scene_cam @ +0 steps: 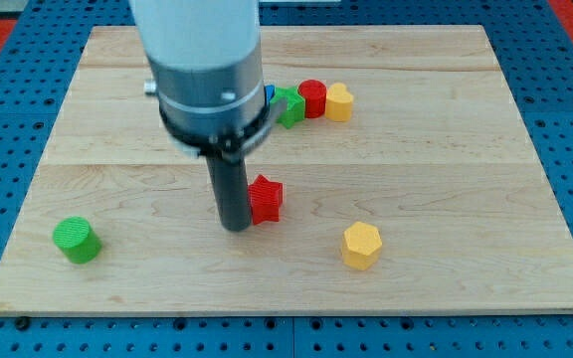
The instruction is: Move the red star below the blue blocks
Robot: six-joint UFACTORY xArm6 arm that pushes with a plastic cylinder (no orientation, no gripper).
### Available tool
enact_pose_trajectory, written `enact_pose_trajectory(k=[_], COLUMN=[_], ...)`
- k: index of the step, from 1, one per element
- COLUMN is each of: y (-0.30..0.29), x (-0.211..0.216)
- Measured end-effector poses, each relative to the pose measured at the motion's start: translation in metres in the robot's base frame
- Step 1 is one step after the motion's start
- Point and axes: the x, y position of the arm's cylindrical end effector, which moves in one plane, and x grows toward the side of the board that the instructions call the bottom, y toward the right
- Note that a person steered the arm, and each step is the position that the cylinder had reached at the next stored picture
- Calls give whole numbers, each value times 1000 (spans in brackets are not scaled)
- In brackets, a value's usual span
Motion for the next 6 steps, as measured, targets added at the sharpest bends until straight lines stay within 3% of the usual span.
enact_pose_trajectory(k=[1,3,4,5,6], y=[7,21,54,51,52], x=[-38,29,20,-39,-71])
